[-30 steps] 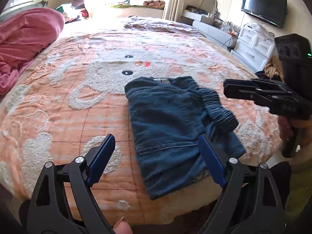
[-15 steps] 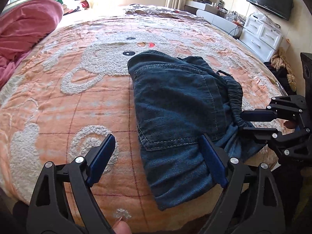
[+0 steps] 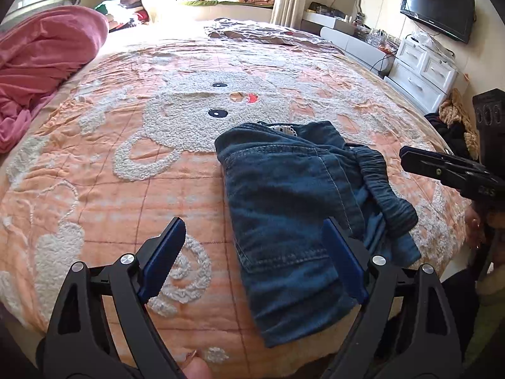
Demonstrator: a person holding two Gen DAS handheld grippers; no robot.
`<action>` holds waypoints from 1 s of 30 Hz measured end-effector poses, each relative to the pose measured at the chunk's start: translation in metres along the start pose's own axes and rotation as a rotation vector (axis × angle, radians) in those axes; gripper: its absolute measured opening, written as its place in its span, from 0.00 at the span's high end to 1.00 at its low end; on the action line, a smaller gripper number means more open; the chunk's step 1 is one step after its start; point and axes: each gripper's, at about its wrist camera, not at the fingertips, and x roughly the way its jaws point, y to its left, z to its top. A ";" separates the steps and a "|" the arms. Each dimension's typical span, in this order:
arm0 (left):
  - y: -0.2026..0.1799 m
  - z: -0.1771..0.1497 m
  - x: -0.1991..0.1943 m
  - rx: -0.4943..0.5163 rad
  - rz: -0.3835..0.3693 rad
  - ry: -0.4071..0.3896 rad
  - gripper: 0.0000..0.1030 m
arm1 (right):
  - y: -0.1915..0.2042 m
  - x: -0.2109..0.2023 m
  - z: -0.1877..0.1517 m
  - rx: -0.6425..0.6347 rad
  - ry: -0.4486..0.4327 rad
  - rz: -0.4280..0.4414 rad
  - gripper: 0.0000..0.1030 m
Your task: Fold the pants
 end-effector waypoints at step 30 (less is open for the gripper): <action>0.001 -0.004 0.039 -0.005 -0.030 0.069 0.15 | -0.035 0.070 0.004 0.134 0.147 0.110 0.32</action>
